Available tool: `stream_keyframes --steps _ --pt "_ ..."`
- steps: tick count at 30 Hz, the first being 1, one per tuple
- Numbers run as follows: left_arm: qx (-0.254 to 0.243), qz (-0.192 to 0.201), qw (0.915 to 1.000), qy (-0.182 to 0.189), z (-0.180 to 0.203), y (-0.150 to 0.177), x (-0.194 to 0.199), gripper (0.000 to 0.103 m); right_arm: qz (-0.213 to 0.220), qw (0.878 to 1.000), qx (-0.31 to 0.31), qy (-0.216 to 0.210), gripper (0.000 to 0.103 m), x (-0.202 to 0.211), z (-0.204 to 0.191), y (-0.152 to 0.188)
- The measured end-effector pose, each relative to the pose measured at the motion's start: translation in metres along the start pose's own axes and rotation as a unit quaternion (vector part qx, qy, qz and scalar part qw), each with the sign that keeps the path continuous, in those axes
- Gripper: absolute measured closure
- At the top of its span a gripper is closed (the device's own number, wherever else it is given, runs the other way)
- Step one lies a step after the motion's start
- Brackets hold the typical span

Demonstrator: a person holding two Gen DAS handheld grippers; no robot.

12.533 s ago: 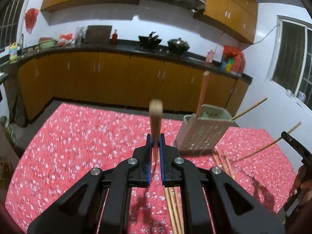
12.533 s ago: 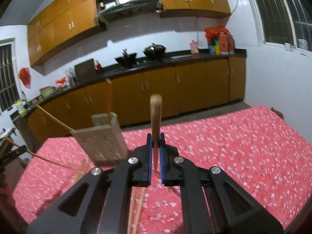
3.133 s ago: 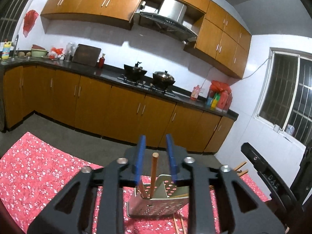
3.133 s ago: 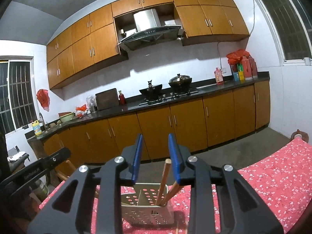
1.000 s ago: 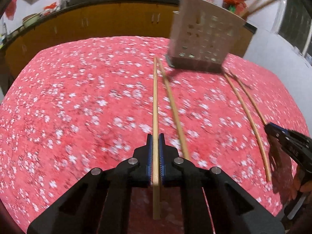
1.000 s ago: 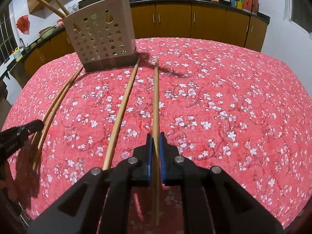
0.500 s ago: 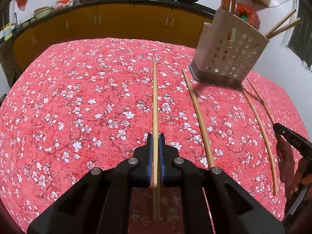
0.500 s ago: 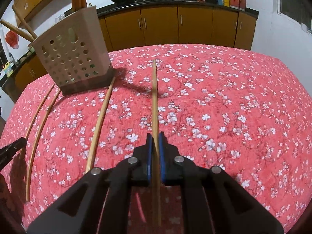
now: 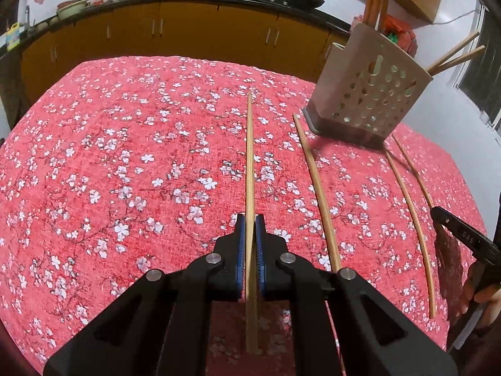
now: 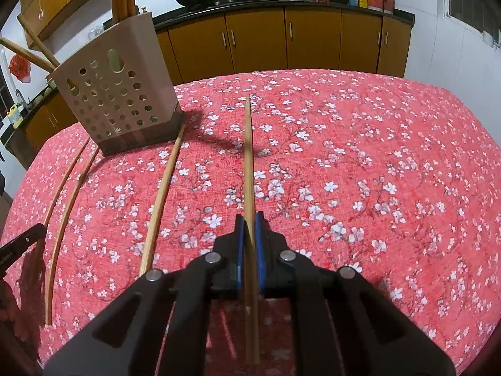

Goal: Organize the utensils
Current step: 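Lower the left tool onto a chopstick and close while the right tool grasps another, then raise the left tool's chopstick over the holder while the right tool carries its own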

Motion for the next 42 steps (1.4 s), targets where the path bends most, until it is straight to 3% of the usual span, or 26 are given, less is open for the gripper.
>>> stream_keyframes --steps 18,21,29,42 --pt "-0.035 -0.007 0.9991 -0.022 0.014 0.009 0.007 0.096 0.000 1.000 -0.002 0.000 0.095 0.019 0.000 0.016" --pt "-0.028 -0.006 0.9995 -0.016 0.012 0.007 0.012 0.096 0.020 1.000 -0.011 -0.006 0.095 0.034 0.004 0.011" --pt "-0.021 0.047 0.9986 -0.009 0.008 -0.019 0.045 0.096 0.088 0.996 -0.024 -0.012 0.095 0.080 0.012 -0.018" --pt "-0.010 0.104 0.9945 0.006 0.016 -0.046 0.078 0.096 0.157 0.987 -0.023 -0.022 0.095 0.114 0.009 -0.040"
Point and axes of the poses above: each gripper's, at about its wrist camera, not at the fingertips, and x roughly against the way its jaws point, z to its right, y to its underside, the point moved 4 cm from there along -x, roughly the way its jaws point, and after that the axes turned 6 degrees about -x, right-handed, at the moved point
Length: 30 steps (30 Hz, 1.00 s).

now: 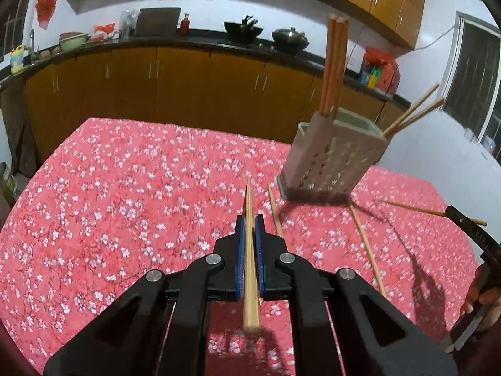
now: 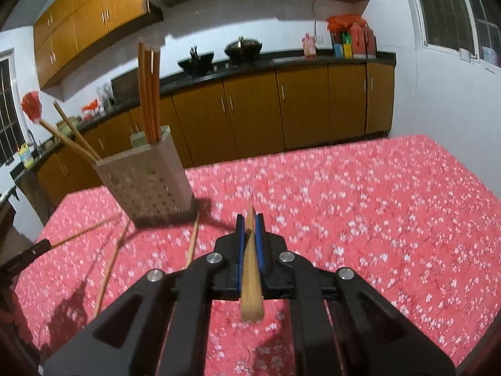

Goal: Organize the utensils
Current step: 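Raise the left tool's chopstick over the holder while the right tool carries its own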

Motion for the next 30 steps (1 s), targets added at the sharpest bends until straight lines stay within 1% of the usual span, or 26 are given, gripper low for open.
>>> stream_keyframes --steps 7,19,22,25,30 --pt "0.001 0.026 0.9996 0.009 0.005 -0.017 0.011 0.096 0.018 1.000 -0.002 -0.003 0.095 0.004 -0.003 -0.012" --pt "-0.003 0.032 0.9994 0.010 0.006 -0.022 0.012 0.096 0.026 1.000 0.004 -0.011 0.095 0.004 -0.008 -0.016" --pt "-0.005 0.044 0.9989 0.010 0.006 -0.031 0.017 0.096 0.044 0.999 -0.003 -0.030 0.095 0.014 -0.013 -0.027" --pt "-0.006 0.062 0.9979 0.017 0.008 -0.047 0.027 0.096 0.061 0.996 -0.005 -0.060 0.095 0.026 -0.023 -0.044" --pt "-0.015 0.093 0.9949 0.037 0.021 -0.074 0.043 0.096 0.092 0.989 0.004 -0.113 0.095 0.048 -0.053 -0.072"
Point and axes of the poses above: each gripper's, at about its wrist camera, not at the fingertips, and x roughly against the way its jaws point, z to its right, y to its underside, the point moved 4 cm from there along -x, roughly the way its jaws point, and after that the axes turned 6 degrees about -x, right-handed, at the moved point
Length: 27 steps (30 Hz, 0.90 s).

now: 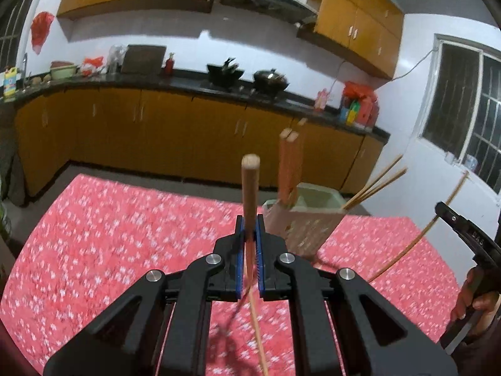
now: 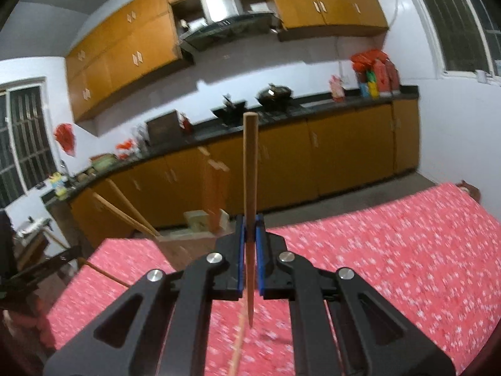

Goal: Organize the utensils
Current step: 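Raise the left tool's chopstick over the holder while the right tool carries its own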

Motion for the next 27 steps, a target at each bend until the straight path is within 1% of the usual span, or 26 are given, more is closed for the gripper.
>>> stream_keyframes --steps 3,7,10,12,15,19,21,24,27 --pt "-0.008 0.019 0.9997 0.011 0.011 -0.016 0.004 0.096 0.031 0.999 0.013 -0.026 0.095 0.005 -0.023 -0.020" --pt "-0.019 0.056 0.9980 0.024 0.030 -0.047 0.010 0.096 0.080 0.995 0.023 -0.054 0.095 0.007 -0.053 -0.049" --pt "-0.022 0.093 0.9950 0.028 0.043 -0.070 0.014 0.096 0.125 0.990 0.042 -0.053 0.095 0.002 -0.071 -0.064" --pt "-0.023 0.120 0.9923 0.021 0.050 -0.083 0.014 0.096 0.141 0.988 0.050 -0.048 0.095 -0.009 -0.078 -0.069" --pt "-0.007 0.142 0.9896 0.020 0.053 -0.099 0.007 0.096 0.136 0.989 0.050 -0.037 0.095 -0.032 -0.078 -0.067" --pt "0.021 0.170 0.9852 0.005 0.047 -0.109 -0.004 0.096 0.115 0.992 0.047 -0.024 0.096 -0.059 -0.072 -0.061" --pt "0.026 0.184 0.9826 -0.011 0.043 -0.111 -0.011 0.096 0.105 0.993 0.045 -0.019 0.095 -0.068 -0.067 -0.056" --pt "0.028 0.182 0.9826 -0.021 0.041 -0.106 -0.021 0.096 0.090 0.995 0.040 -0.016 0.095 -0.080 -0.063 -0.051" --pt "0.028 0.167 0.9852 -0.025 0.042 -0.098 -0.037 0.096 0.071 0.997 0.038 -0.016 0.095 -0.090 -0.060 -0.043"
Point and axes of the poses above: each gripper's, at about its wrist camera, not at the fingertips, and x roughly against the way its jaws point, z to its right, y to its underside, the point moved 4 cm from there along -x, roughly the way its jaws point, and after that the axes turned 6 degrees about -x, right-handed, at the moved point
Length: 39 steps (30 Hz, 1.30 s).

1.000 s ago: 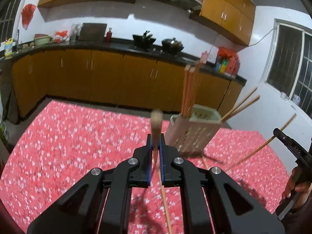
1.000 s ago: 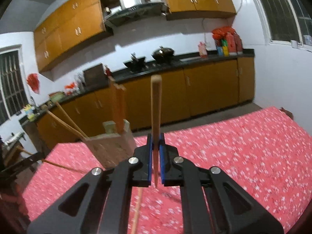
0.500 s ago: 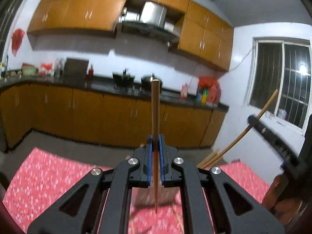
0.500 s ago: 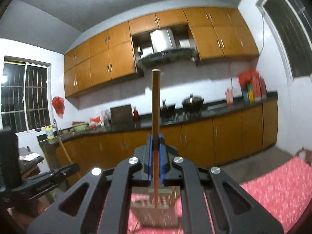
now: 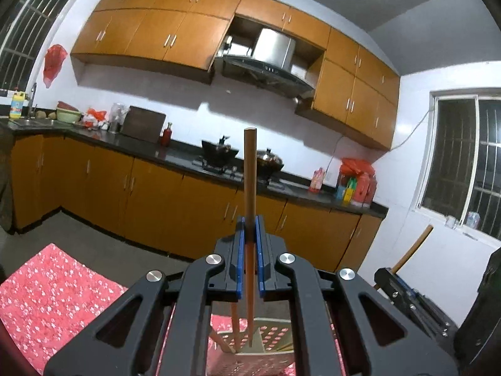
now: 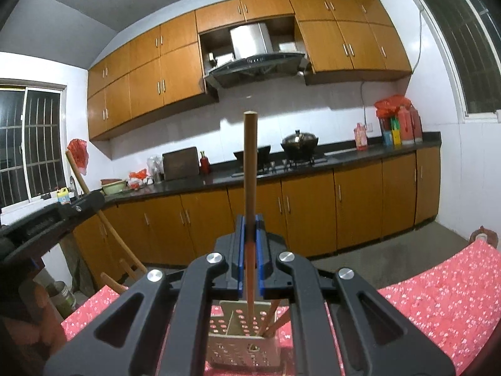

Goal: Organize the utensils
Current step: 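Raise the left tool's chopstick over the holder while the right tool carries its own, then open the left tool into the holder while the right tool drops its chopstick in, then lower the left tool onto a chopstick and close while the right tool grasps another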

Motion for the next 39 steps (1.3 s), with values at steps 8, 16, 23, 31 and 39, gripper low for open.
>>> stream_keyframes --steps 8,16,23,31,39 --pt "0.005 -0.051 0.9987 0.008 -0.006 0.022 -0.008 0.095 -0.019 1.000 0.003 -0.006 0.084 0.003 -0.004 0.011" --pt "0.015 -0.035 0.9991 0.017 -0.011 0.012 0.021 0.095 0.002 1.000 0.004 -0.012 0.083 0.040 -0.007 0.003" --pt "0.026 -0.035 0.9990 0.010 -0.030 0.027 0.062 0.095 -0.018 1.000 0.000 0.015 0.077 0.084 0.019 0.027" --pt "0.015 -0.200 0.9794 -0.019 -0.056 0.131 0.058 0.095 -0.260 0.963 -0.042 0.053 0.077 0.060 0.068 0.161" --pt "0.030 -0.305 0.9518 -0.004 -0.058 0.210 0.058 0.095 -0.355 0.934 -0.021 0.037 0.077 0.067 0.044 0.237"
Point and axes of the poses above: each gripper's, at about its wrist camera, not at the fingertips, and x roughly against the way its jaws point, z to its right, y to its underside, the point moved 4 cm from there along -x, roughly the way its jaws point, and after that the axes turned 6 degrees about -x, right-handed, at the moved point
